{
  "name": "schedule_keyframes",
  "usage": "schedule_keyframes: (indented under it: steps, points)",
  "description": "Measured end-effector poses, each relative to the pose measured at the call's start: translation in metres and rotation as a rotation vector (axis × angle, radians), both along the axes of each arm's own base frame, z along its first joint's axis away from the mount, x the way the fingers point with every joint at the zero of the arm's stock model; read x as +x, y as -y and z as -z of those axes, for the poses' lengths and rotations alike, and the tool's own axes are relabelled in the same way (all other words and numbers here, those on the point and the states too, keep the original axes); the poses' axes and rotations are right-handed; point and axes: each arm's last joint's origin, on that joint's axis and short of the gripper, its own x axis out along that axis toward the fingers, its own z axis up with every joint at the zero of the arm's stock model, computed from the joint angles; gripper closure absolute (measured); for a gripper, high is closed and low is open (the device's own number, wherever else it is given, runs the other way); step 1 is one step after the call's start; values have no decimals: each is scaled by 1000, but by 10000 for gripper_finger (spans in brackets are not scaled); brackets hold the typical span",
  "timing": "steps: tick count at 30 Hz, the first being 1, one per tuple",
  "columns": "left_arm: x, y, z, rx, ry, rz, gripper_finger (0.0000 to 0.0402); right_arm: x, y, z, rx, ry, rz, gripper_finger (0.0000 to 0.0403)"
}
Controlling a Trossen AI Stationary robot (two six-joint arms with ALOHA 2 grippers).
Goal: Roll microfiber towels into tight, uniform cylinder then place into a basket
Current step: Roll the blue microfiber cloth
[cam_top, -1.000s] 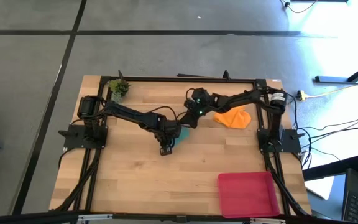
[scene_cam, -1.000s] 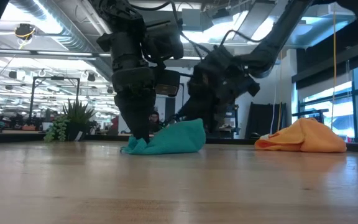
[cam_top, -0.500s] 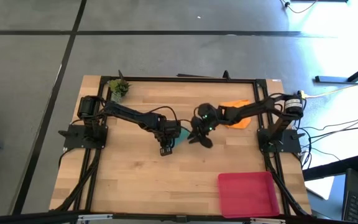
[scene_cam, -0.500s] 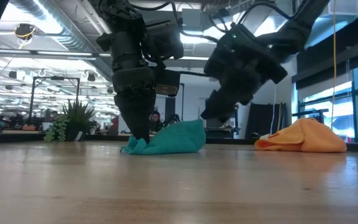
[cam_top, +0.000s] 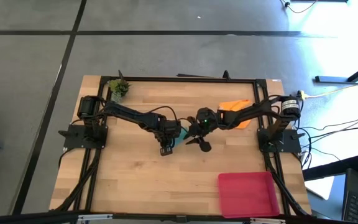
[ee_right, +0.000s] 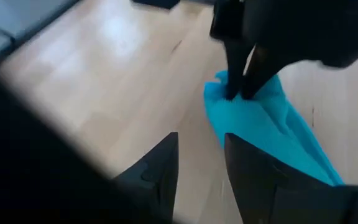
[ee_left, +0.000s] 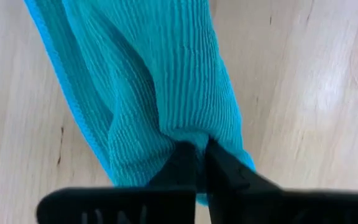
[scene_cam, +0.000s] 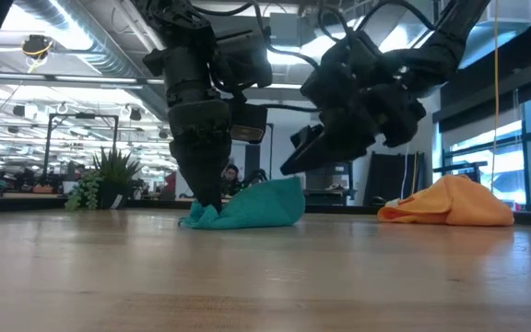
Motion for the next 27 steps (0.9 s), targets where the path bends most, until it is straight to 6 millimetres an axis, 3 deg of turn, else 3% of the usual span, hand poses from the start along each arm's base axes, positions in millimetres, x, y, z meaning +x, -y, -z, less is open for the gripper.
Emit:
schedule_keyframes:
  steps: [7,27]
  points:
    - [0,0,0,-3,1,-5,400,5,3,13,-114,22,22,273]
    - [1,0,0,-6,8,-6,400,8,20,10,-215,90,99,273]
